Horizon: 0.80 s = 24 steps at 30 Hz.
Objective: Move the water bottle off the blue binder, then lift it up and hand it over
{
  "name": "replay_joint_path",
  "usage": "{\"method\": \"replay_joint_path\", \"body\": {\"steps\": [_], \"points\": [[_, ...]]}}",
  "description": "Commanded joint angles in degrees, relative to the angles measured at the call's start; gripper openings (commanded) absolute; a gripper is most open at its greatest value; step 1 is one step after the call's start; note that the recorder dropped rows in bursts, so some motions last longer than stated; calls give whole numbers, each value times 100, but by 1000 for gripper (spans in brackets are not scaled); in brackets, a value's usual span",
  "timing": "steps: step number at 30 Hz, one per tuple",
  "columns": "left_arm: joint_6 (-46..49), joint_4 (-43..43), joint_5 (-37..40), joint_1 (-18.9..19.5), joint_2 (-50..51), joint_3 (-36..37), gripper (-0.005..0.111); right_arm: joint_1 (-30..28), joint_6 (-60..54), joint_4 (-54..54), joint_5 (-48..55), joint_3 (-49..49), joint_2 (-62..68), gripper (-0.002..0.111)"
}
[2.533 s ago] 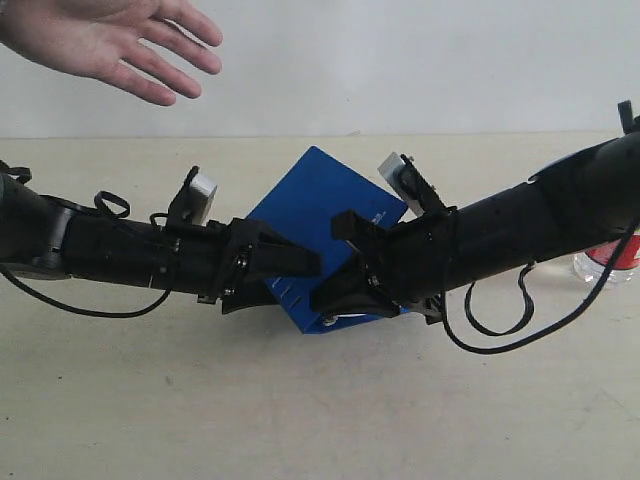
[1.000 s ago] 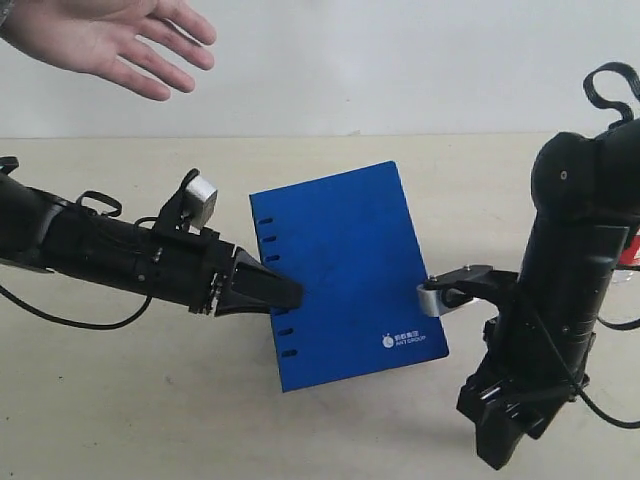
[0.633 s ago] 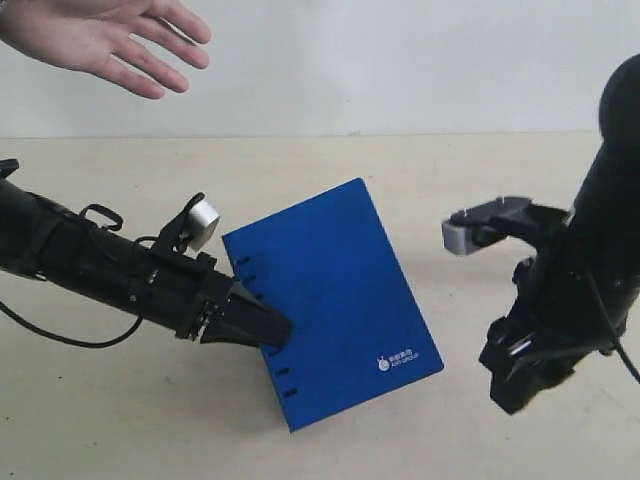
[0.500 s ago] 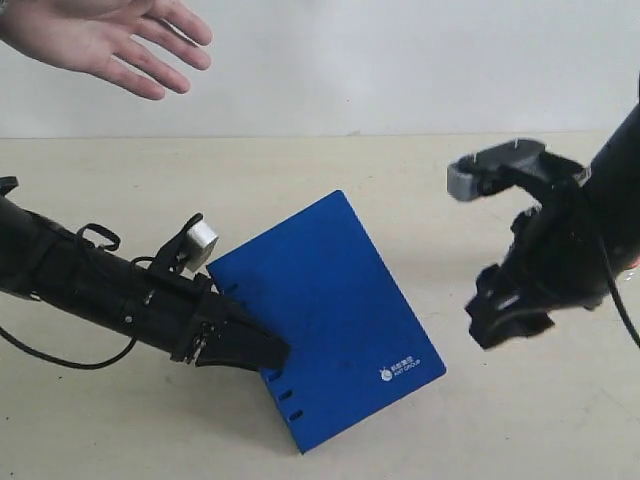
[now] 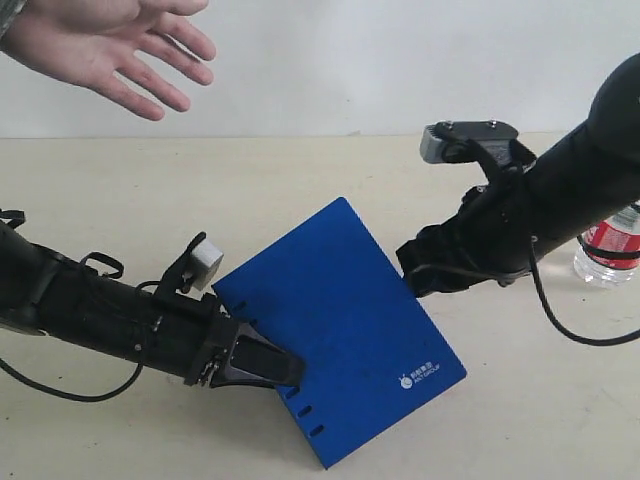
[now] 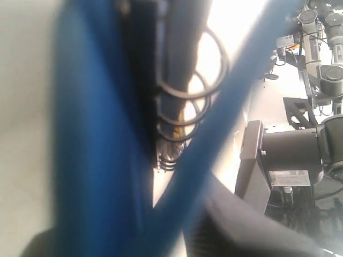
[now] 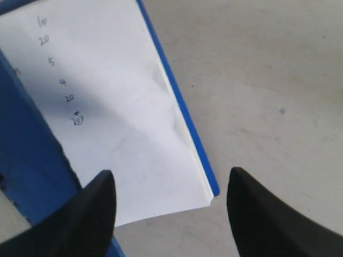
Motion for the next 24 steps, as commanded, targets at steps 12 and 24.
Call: {"method": "replay_joint_path", "body": {"steps": [12, 24], "points": [[242, -147, 63, -28, -44, 23, 5, 11, -1994, 1552, -271, -12, 722, 20], [503, -874, 115, -28, -44, -44, 5, 11, -2552, 2133, -272, -12, 1079, 0]]}}
